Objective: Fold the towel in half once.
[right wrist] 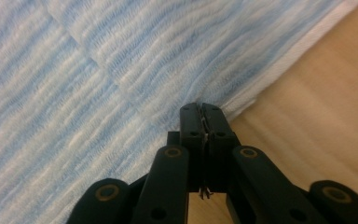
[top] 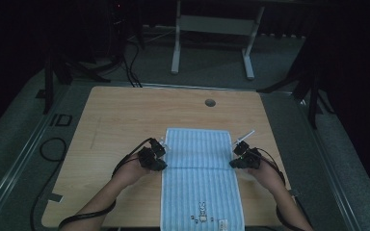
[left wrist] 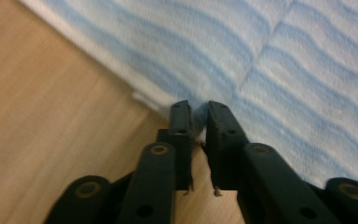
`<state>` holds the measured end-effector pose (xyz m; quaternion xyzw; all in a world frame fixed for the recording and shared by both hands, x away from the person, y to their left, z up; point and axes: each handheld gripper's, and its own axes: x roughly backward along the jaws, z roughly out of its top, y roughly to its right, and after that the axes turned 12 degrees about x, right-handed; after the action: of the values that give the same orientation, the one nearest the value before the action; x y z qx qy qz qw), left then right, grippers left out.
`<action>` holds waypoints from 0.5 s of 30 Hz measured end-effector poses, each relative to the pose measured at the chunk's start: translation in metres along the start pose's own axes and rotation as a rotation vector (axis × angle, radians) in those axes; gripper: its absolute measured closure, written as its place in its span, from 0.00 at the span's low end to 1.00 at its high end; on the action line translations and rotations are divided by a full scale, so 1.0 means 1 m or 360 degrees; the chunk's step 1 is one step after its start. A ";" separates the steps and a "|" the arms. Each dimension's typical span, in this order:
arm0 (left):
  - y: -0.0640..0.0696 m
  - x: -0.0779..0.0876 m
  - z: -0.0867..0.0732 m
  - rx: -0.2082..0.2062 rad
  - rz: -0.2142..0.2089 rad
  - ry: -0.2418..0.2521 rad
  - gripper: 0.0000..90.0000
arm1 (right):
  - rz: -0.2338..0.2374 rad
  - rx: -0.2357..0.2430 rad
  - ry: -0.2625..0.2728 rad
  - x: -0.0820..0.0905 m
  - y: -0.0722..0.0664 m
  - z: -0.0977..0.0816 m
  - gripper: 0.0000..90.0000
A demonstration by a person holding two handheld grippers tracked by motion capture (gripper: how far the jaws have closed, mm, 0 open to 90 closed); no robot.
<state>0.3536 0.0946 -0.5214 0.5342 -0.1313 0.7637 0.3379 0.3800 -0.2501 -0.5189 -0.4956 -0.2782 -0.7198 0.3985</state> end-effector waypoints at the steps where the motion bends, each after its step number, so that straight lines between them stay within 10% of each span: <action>1: -0.001 0.002 0.000 0.0006 0.0001 0.0002 0.88 | 0.0006 -0.0008 0.0007 0.001 0.001 -0.001 0.97; 9: 0.007 0.011 0.022 -0.0003 0.0017 0.0112 0.88 | -0.0090 0.0025 0.0091 0.029 -0.003 0.014 0.94; 15: 0.009 -0.010 0.035 -0.0008 0.0021 0.0042 0.88 | -0.0046 0.0056 0.0003 0.003 -0.004 0.025 0.92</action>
<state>0.3752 0.0645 -0.5149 0.5222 -0.1323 0.7726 0.3359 0.3885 -0.2292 -0.5072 -0.4838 -0.2976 -0.7209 0.3971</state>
